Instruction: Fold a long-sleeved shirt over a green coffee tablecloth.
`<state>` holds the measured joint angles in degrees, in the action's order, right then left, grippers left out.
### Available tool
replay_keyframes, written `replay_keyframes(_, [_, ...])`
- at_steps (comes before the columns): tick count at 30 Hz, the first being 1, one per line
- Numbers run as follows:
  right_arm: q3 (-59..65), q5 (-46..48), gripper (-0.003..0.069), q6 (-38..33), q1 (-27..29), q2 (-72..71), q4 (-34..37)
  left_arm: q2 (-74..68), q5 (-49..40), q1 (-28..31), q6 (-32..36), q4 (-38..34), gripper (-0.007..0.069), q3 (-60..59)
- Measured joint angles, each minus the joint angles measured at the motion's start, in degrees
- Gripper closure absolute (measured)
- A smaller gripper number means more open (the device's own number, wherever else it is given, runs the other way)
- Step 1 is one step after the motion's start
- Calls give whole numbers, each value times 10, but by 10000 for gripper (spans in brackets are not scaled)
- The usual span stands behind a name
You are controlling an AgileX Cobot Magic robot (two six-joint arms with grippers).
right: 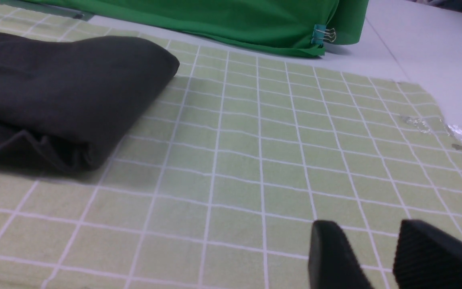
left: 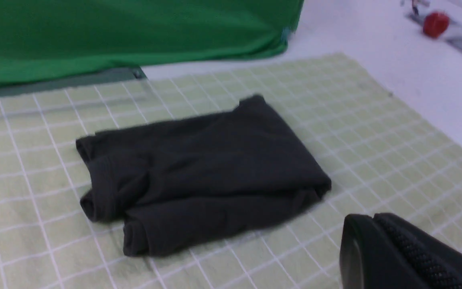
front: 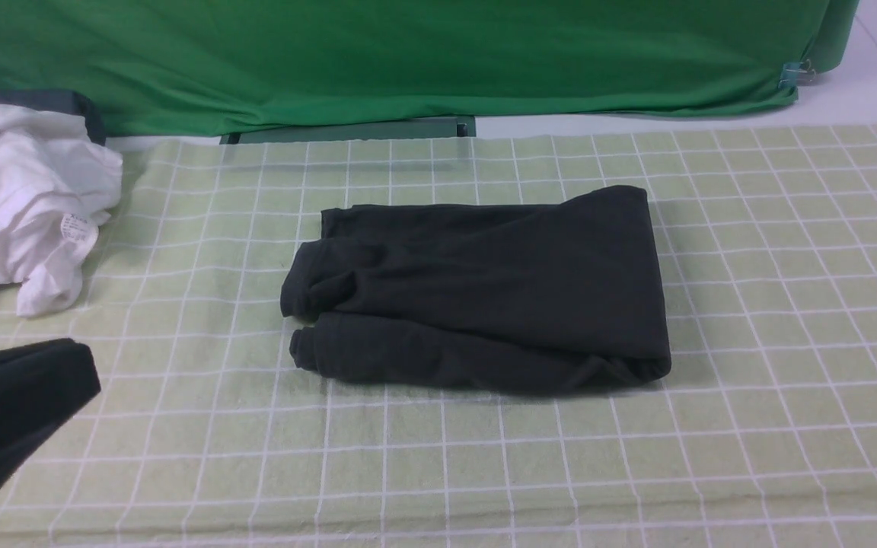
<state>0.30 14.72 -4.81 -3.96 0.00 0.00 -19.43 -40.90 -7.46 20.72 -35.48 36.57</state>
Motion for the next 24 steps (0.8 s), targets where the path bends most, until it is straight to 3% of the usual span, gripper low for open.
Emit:
replay_keyframes(5, [0,-1,417,0,0,0,0,47,92,0,4,29,612,-73])
replay_keyframes(11, [0,-1,417,0,0,0,0,48,103,0,5,102,611,-108])
replay_keyframes(17, [0,-1,417,1,0,0,0,48,86,0,5,220,611,-117])
replay_keyframes(24, [0,-1,417,1,0,0,0,49,103,0,1,223,610,-133])
